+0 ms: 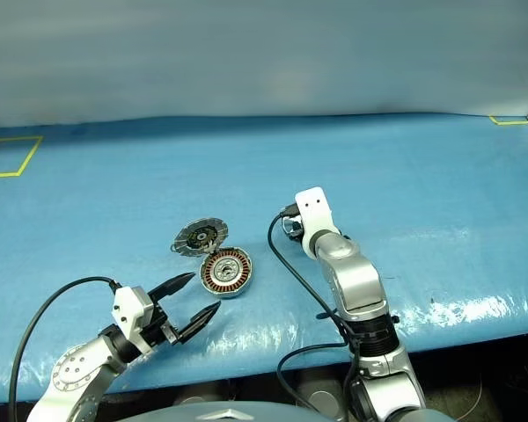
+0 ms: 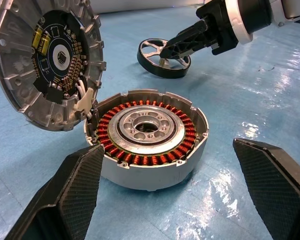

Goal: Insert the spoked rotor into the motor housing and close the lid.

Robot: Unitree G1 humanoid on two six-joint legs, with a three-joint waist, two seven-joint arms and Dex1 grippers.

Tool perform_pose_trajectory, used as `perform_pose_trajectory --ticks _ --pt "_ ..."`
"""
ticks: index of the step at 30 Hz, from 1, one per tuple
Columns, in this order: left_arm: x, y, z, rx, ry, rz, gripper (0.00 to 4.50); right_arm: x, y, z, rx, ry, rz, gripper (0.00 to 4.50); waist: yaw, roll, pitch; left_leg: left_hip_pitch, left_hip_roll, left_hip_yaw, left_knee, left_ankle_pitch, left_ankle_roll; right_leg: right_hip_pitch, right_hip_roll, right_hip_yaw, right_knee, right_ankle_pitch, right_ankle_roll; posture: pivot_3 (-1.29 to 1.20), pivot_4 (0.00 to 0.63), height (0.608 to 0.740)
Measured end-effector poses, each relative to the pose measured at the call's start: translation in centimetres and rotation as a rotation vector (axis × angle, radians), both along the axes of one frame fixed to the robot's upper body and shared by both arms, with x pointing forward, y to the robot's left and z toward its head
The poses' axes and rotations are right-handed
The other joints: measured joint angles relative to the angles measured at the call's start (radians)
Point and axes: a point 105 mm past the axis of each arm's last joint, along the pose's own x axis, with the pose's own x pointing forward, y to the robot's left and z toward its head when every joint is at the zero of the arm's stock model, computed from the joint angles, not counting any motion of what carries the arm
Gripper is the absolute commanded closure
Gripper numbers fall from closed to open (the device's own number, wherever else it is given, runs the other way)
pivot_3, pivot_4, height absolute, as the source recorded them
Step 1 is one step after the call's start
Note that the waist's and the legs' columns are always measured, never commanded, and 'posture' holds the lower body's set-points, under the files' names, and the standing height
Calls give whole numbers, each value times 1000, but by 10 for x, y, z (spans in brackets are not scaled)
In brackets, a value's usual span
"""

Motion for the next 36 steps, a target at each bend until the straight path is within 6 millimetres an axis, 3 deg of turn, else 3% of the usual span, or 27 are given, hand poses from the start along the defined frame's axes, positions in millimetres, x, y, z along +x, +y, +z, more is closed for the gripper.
perform_pose_trajectory --ticks 6,11,21,36 --pt "0 4 1 -7 -17 42 0 -3 7 43 -52 -96 212 3159 0 1 2 -11 0 0 2 0 0 -11 1 0 2 1 2 0 150 740" --pt "1 14 8 -4 -73 109 0 -35 32 69 -108 -139 529 3159 2 0 3 -11 0 0 1 0 1 -10 0 -1 -1 1 2 0 150 740" --pt "-1 18 5 41 -81 146 0 -84 66 39 -131 -43 836 3159 4 -4 5 -12 -1 0 4 0 1 -10 0 -1 0 2 3 0 150 740" --pt "-1 17 2 30 -42 124 0 -85 93 34 -132 -70 884 3159 4 -4 5 -11 -1 0 4 0 1 -10 0 0 1 2 3 0 150 740"
